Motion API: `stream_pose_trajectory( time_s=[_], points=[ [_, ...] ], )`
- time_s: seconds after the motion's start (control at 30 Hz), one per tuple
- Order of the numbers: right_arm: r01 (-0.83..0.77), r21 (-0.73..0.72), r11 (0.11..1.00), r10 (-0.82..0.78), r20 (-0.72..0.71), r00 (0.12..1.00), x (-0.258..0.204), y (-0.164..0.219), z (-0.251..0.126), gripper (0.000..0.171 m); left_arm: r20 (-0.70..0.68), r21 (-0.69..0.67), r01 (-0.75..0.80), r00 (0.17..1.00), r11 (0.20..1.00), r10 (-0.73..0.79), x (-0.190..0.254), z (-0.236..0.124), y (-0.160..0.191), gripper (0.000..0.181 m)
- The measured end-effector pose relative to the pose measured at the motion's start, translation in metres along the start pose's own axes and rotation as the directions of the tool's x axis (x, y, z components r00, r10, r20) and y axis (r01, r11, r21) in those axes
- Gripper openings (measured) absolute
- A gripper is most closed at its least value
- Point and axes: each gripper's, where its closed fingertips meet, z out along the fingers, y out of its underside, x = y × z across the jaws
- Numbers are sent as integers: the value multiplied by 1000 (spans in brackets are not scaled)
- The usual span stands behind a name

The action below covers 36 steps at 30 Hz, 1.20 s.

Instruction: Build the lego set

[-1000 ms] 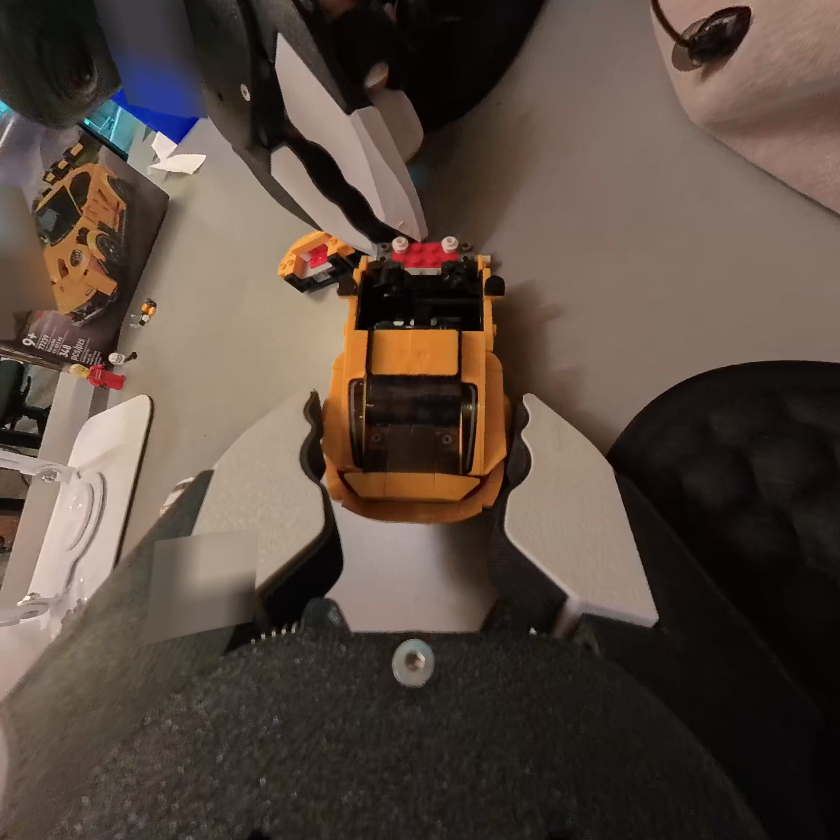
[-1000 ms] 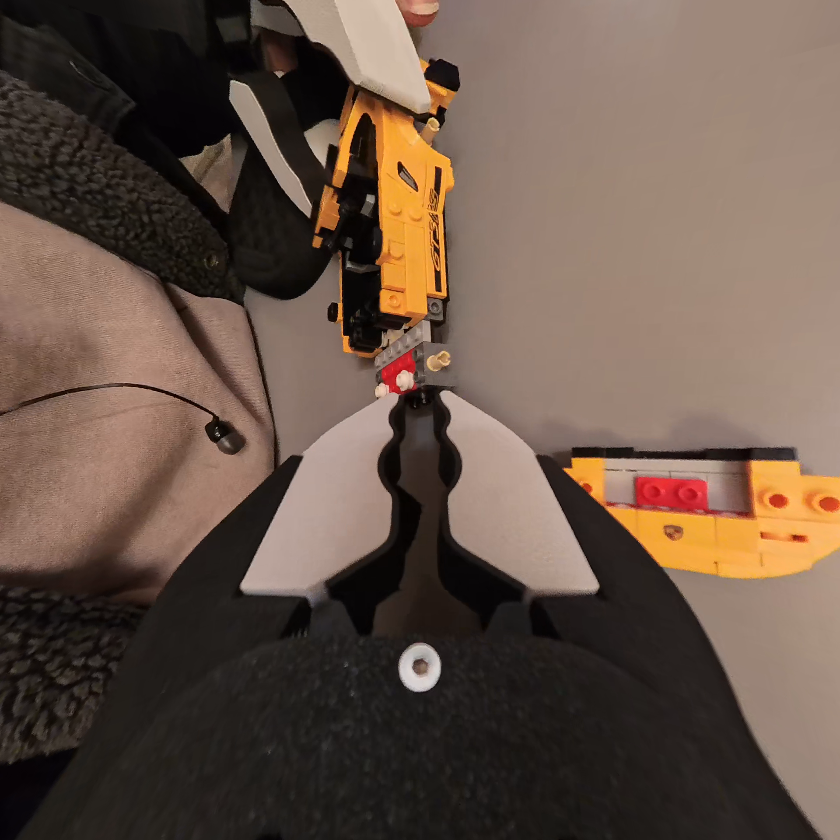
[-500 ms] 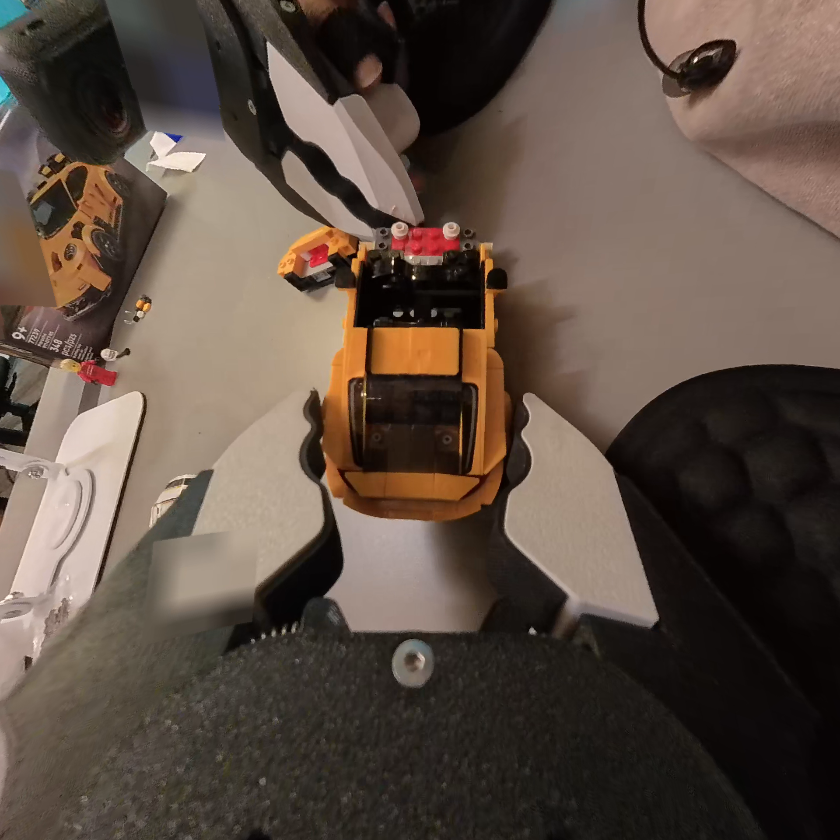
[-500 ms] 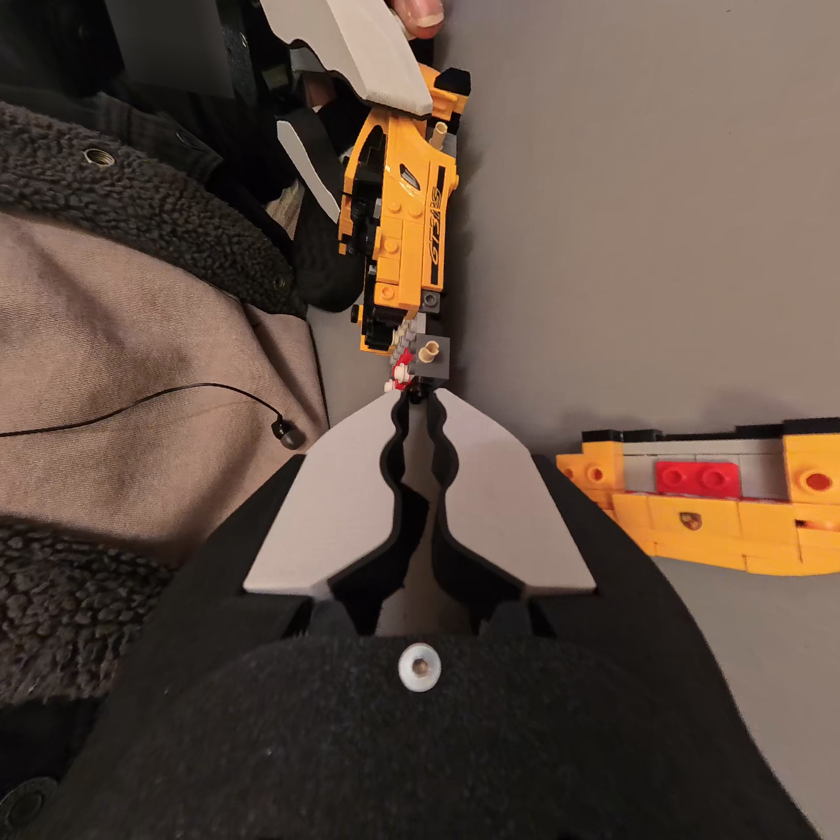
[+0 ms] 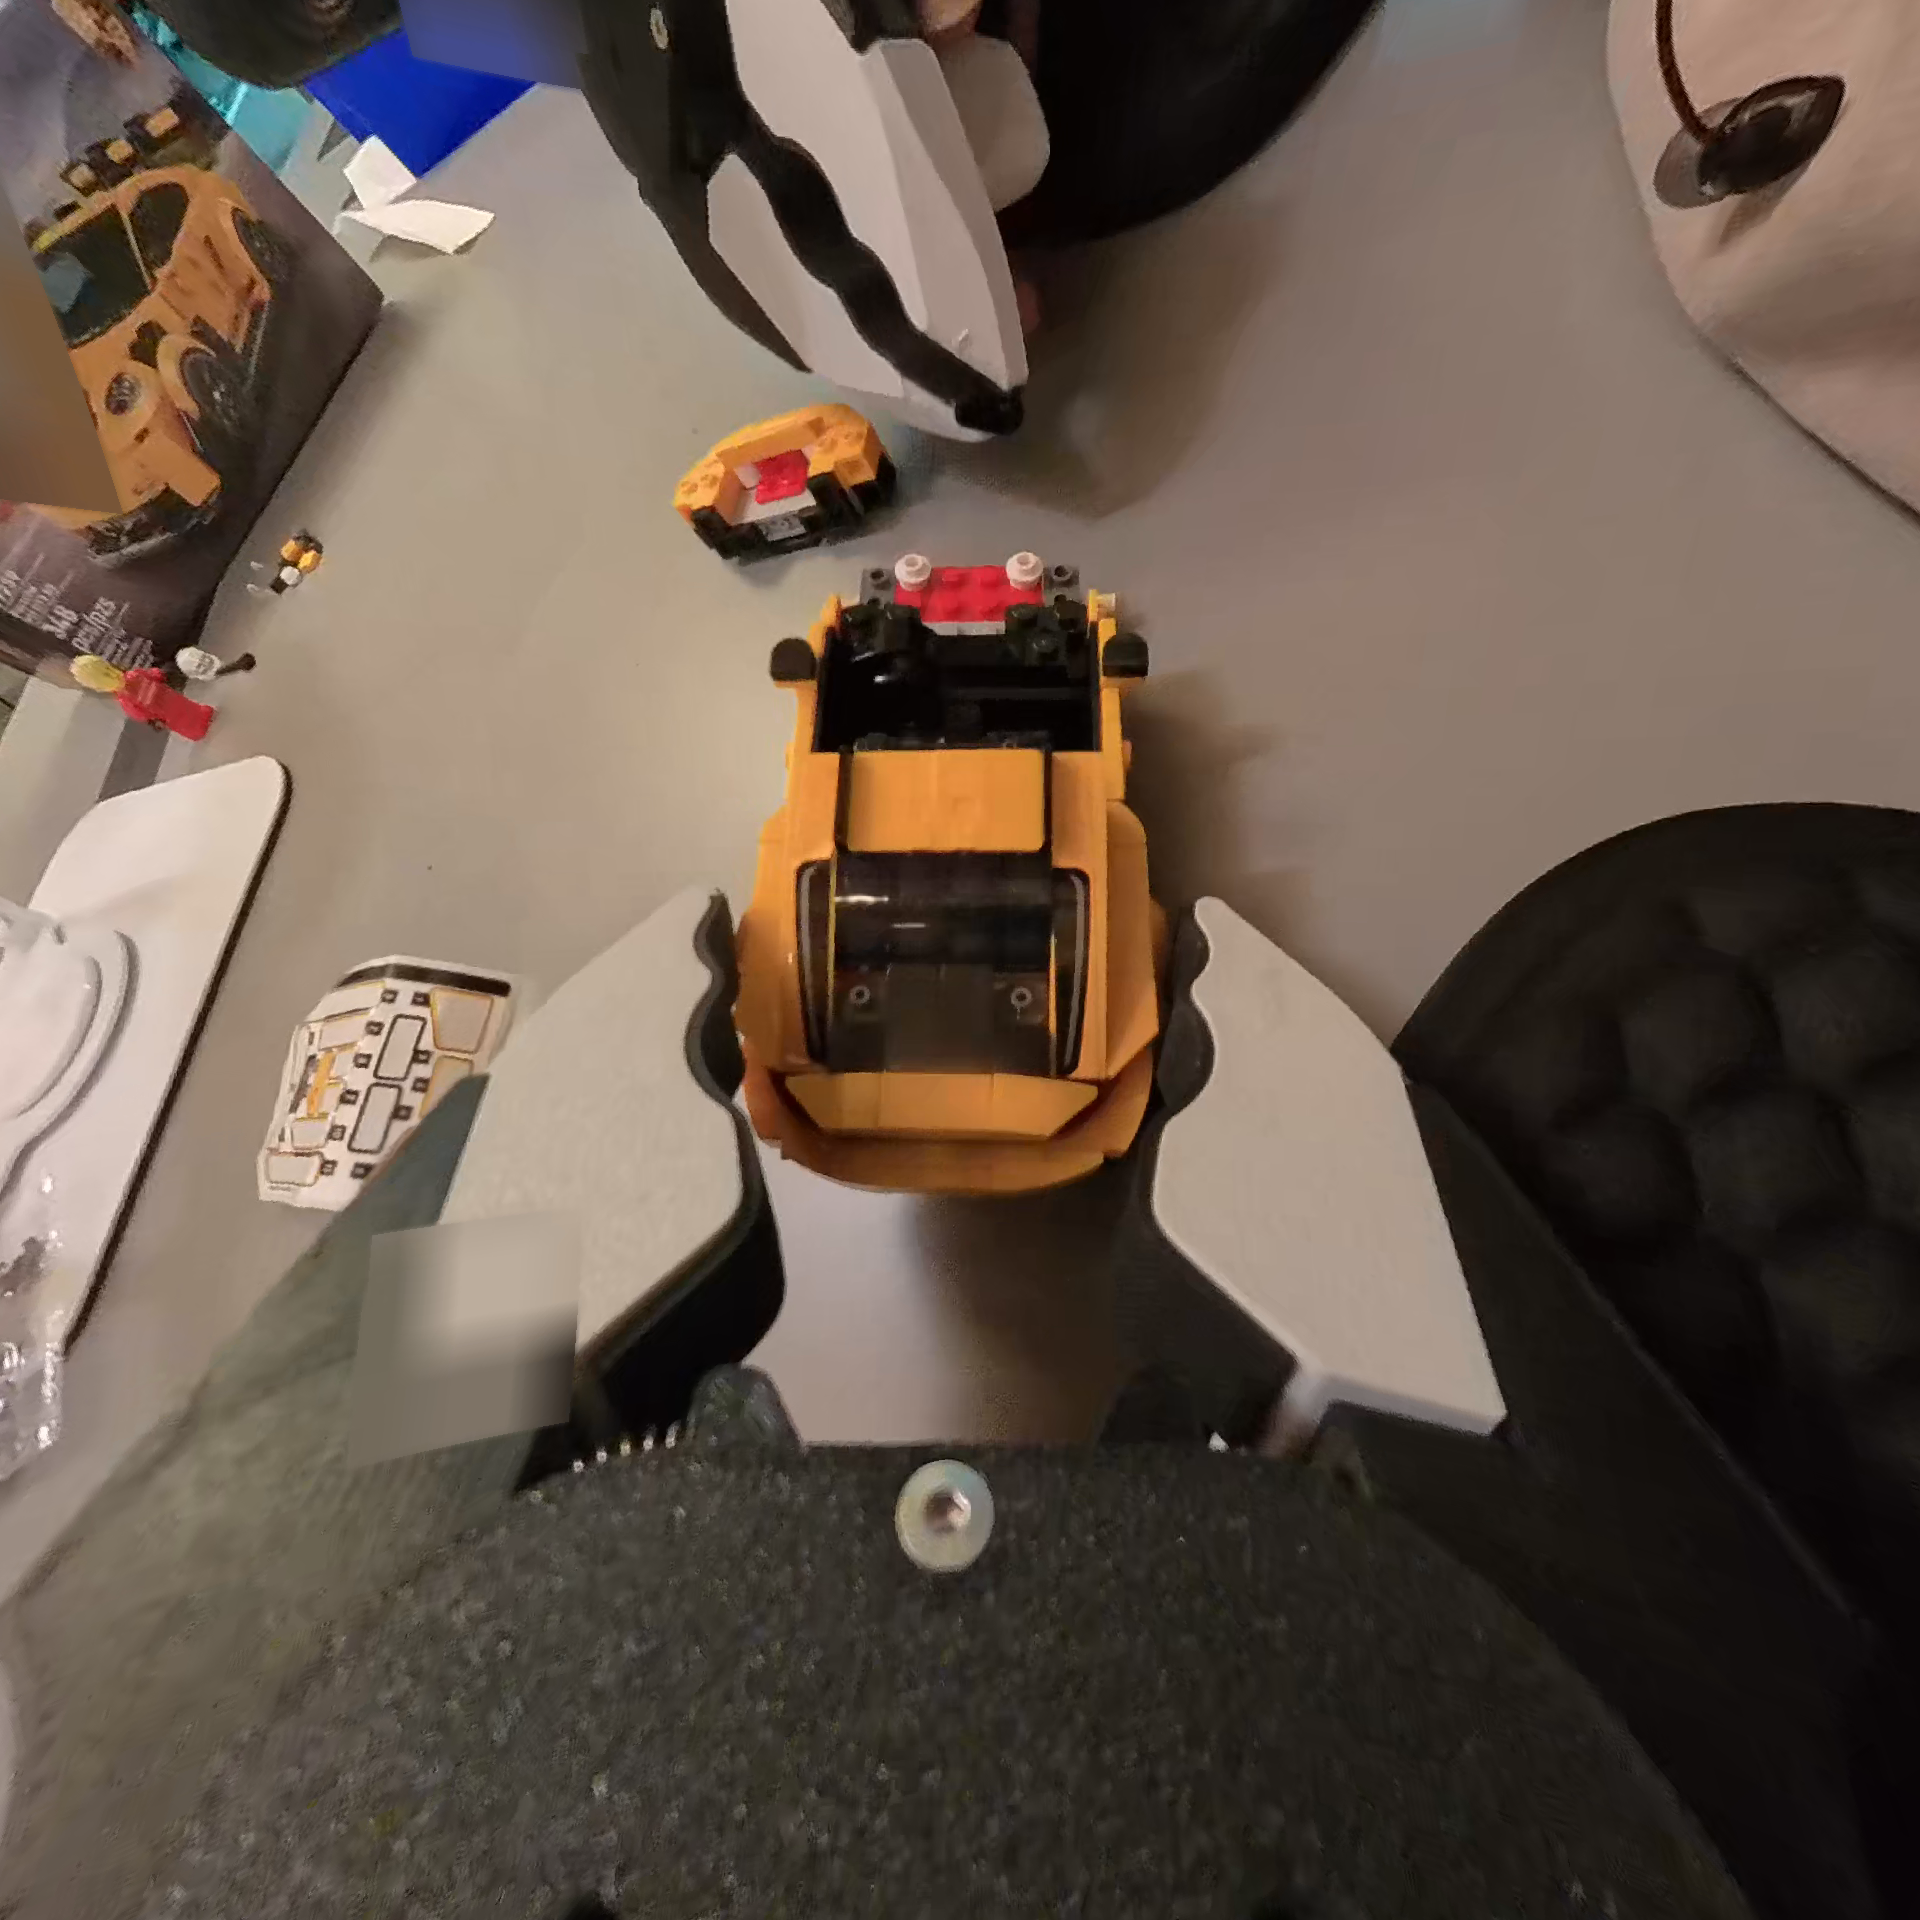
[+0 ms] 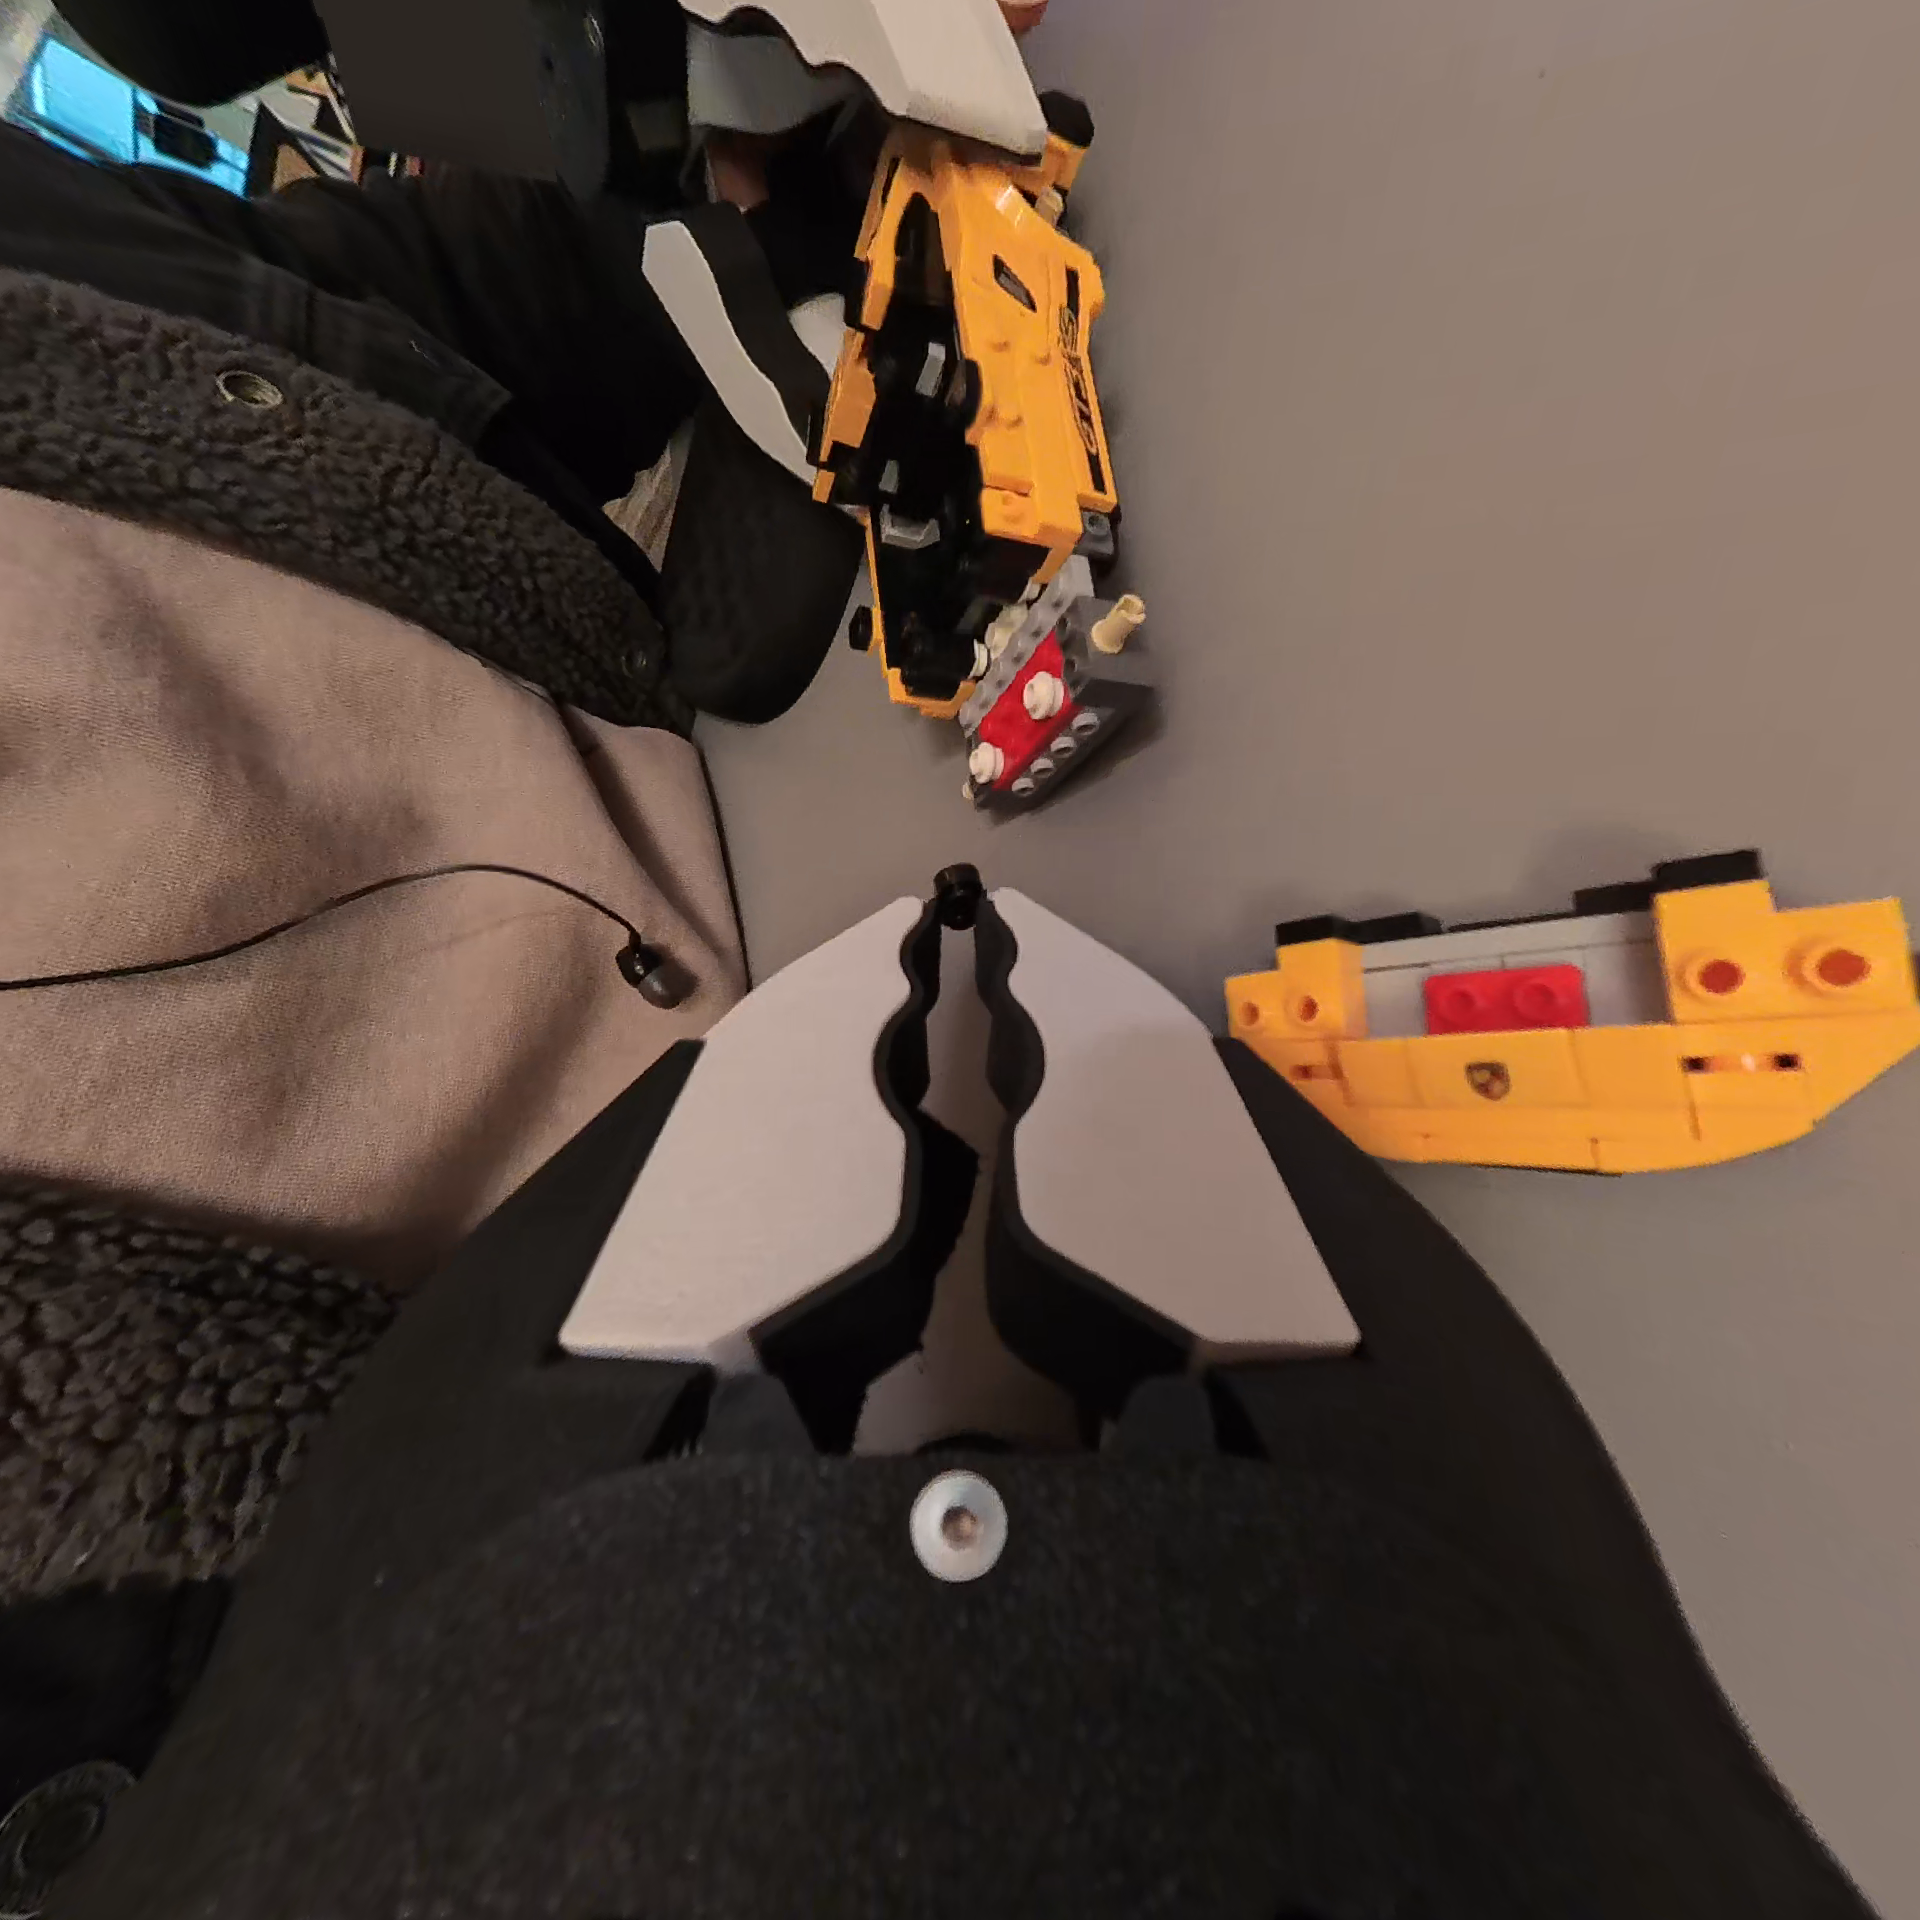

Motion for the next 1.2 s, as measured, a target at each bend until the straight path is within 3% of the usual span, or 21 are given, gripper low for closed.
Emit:
stream_pose_trajectory(
  time_s=[0.3, 0.4, 0.47, 0.57, 0.67, 0.87, 1.07, 1.2],
  points=[
    [113, 8, 994, -112, -75, 991, -5, -11, 0, 7, -74, -70, 188, 978, 980, -193, -8, 1, 11, 75],
    [100, 40, 994, -96, -74, 993, -6, -13, -4, 7, -95, -103, 256, 959, 961, -265, -11, 0, 16, 92],
    [118, 80, 990, -112, -81, 990, -9, -16, -8, 7, -89, -74, 297, 949, 952, -303, -16, -8, 10, 94],
    [200, 165, 966, -181, -123, 976, -14, -25, -20, 7, -57, 30, 412, 910, 911, -410, -34, -22, -13, 65],
    [337, 234, 912, -300, -180, 937, -25, -31, -31, 7, -152, 135, 558, 828, 819, -540, -38, -21, -51, 37],
    [474, 318, 821, -416, -233, 879, -45, -31, -42, 8, -390, 153, 760, 634, 632, -668, -30, 14, -121, 29],
    [566, 286, 773, -477, -327, 816, -46, -27, -48, 8, -410, 102, 755, 626, 648, -664, -23, 52, -141, 22],
    [600, 240, 763, -502, -365, 784, -43, -23, -47, 8, -358, 92, 717, 671, 691, -649, -23, 65, -138, 14]
  ],
)
